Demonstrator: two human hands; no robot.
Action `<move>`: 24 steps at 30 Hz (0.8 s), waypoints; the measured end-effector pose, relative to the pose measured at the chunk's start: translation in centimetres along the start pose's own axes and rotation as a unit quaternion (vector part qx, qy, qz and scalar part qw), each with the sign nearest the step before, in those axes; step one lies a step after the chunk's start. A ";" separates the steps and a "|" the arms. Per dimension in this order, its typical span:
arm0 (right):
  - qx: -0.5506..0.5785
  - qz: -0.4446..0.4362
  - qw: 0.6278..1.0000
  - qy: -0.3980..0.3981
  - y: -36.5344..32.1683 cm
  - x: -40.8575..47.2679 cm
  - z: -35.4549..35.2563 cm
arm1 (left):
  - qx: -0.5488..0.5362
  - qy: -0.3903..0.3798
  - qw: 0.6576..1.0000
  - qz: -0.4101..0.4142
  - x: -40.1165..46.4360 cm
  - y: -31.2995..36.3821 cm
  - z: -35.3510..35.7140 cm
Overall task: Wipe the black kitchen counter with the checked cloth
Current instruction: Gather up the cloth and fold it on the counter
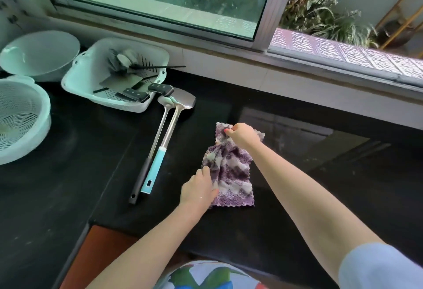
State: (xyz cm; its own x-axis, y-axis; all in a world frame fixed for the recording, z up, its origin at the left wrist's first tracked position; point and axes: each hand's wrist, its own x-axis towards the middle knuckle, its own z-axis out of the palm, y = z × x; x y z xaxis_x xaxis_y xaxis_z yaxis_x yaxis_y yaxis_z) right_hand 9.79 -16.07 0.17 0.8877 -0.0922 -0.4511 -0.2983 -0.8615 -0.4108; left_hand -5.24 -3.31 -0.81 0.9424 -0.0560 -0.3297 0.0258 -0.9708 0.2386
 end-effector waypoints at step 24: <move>0.096 0.089 0.990 0.048 2.3 1.7 -1.3 | -0.034 0.045 0.998 0.015 -0.1 -0.1 -1.1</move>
State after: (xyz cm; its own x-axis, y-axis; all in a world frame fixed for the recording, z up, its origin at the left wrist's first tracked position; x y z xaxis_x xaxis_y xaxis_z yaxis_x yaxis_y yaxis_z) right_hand 11.08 -18.86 -0.48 0.8418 -0.2887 -0.4561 -0.5056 -0.7175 -0.4792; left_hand -4.99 -2.96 0.24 0.9692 -0.0603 -0.2389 0.0171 -0.9509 0.3092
